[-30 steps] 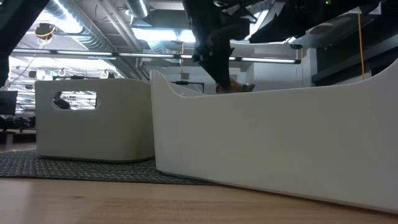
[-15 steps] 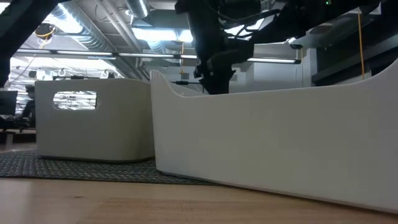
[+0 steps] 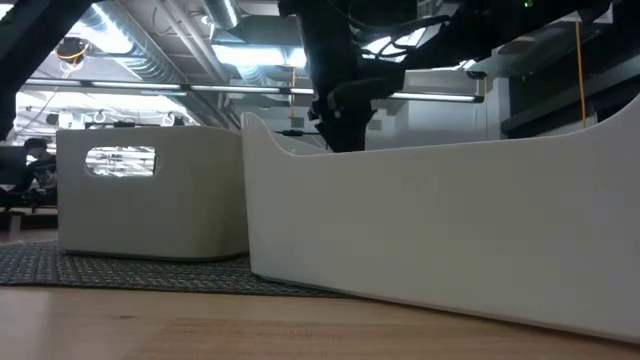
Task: Pick and place Granola Bars by type
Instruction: Put the red granola bar into the transparent bin
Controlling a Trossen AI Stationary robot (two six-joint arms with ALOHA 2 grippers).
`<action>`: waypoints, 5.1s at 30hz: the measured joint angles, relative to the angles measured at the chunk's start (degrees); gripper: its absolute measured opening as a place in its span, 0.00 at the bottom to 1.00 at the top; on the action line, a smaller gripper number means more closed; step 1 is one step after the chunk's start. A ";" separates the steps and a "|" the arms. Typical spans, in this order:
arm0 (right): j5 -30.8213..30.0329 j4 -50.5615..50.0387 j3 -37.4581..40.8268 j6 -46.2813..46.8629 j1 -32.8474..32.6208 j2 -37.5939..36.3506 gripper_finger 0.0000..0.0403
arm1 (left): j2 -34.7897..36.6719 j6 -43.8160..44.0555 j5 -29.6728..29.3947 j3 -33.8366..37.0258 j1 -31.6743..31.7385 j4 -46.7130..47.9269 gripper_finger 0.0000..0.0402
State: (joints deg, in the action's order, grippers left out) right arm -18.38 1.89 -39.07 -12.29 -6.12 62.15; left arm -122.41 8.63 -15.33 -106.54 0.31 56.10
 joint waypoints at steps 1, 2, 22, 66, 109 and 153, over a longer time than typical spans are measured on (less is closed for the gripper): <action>0.01 0.06 0.00 0.00 -0.02 0.00 0.48 | 0.14 -0.12 -0.02 -0.18 -0.13 0.62 0.35; 0.01 0.03 0.00 -0.01 -0.03 0.00 0.48 | 0.45 -0.29 -0.02 -0.49 -0.23 1.90 0.37; 0.40 -1.17 0.00 1.72 0.02 0.00 0.48 | 15.79 -9.92 -6.11 -6.21 5.69 14.46 0.41; -0.02 4.61 0.00 -3.23 0.02 0.00 0.48 | -3.95 -36.01 17.93 -6.10 34.35 8.17 0.58; -0.04 4.76 0.00 -3.44 0.00 0.00 0.48 | -9.31 -39.78 17.87 3.76 36.61 0.73 0.47; -0.06 4.67 0.00 -3.46 0.00 0.00 0.48 | 20.93 -32.49 34.29 4.07 29.22 7.16 0.07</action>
State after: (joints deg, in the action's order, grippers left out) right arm -18.44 6.57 -39.07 -15.75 -6.12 62.15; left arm -101.49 -23.86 18.96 -102.48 29.52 63.26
